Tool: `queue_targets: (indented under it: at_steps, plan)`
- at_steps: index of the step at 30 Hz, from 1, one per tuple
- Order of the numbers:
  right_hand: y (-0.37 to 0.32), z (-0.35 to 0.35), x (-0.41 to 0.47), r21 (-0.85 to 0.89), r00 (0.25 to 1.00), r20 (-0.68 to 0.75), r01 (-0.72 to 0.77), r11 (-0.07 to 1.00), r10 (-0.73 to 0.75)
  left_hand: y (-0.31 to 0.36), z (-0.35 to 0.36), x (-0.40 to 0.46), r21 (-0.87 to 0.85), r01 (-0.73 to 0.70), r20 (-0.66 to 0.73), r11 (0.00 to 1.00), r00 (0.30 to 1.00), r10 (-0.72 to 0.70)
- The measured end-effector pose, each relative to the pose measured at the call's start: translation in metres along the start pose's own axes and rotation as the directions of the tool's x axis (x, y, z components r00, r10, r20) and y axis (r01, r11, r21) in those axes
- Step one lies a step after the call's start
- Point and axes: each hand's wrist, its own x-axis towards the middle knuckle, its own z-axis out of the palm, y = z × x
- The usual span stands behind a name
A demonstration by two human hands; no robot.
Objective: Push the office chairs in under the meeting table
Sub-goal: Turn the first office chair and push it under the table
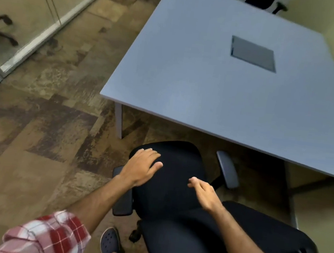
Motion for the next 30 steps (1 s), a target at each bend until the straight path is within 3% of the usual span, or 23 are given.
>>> queue_targets:
  at_steps: [4, 9, 16, 20, 24, 30]
  plan:
    - [0.016, -0.058, -0.062, -0.031, 0.999, -0.021, 0.046, 0.998, -0.047, 0.078, -0.014, -0.028, 0.001, -0.049, -0.013, 0.999, 0.999, 0.049]
    - [0.044, -0.101, -0.112, -0.072, 0.988, -0.045, 0.144, 0.987, -0.148, 0.152, -0.005, -0.071, -0.006, -0.005, 0.054, 1.0, 0.999, 0.005]
    - [0.081, -0.155, -0.176, -0.349, 0.953, 0.045, 0.296, 0.889, -0.299, 0.223, 0.004, -0.127, -0.161, 0.127, 0.326, 0.979, 0.943, -0.069]
    - [0.106, -0.172, -0.181, -0.527, 0.928, 0.076, 0.348, 0.775, -0.365, 0.234, 0.013, -0.141, -0.001, 0.185, 0.474, 0.983, 0.866, -0.162]
    - [0.121, -0.164, -0.179, -0.659, 0.871, 0.041, 0.392, 0.642, -0.49, 0.237, 0.025, -0.154, 0.127, 0.145, 0.449, 0.981, 0.874, -0.187]
    - [0.117, -0.152, -0.174, -0.656, 0.873, -0.045, 0.34, 0.673, -0.485, 0.225, 0.015, -0.144, 0.149, 0.109, 0.367, 0.983, 0.917, -0.158]
